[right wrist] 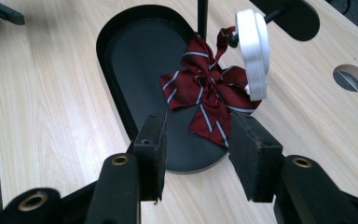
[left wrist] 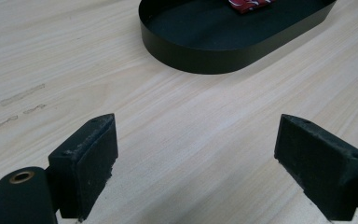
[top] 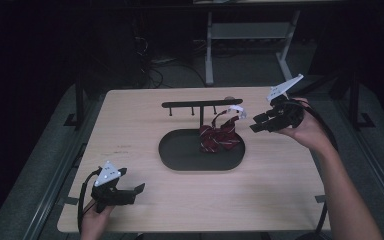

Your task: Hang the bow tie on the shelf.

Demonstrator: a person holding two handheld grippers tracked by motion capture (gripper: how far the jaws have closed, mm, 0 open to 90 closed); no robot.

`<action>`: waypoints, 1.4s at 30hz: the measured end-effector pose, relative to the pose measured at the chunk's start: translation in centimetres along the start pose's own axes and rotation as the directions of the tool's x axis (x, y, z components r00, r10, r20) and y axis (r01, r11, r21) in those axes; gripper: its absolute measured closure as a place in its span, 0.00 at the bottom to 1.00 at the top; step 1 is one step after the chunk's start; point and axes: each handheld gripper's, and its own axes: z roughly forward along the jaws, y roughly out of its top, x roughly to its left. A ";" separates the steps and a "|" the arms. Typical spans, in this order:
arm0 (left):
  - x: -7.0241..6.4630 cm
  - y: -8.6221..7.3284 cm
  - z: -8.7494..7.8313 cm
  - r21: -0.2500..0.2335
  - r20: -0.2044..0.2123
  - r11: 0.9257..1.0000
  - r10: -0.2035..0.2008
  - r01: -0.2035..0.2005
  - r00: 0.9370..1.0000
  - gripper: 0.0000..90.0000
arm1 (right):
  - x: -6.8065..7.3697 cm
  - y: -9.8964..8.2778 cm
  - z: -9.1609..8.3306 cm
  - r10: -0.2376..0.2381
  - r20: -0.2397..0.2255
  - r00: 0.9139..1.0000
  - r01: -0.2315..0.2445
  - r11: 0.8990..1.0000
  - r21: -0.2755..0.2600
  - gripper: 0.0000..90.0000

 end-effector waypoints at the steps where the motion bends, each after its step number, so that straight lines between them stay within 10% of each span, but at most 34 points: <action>1: 0.0 0.0 0.0 -0.002 0.000 1.000 -0.002 0.002 1.000 0.14 | 0.0 -0.1 0.0 -0.001 -0.001 1.000 0.001 1.000 -0.002 0.63; 42: 0.0 0.0 -0.1 -0.003 -0.003 1.000 0.001 -0.001 1.000 0.14 | -0.2 -3.8 -0.2 0.065 -0.003 0.998 -0.065 0.998 0.004 0.57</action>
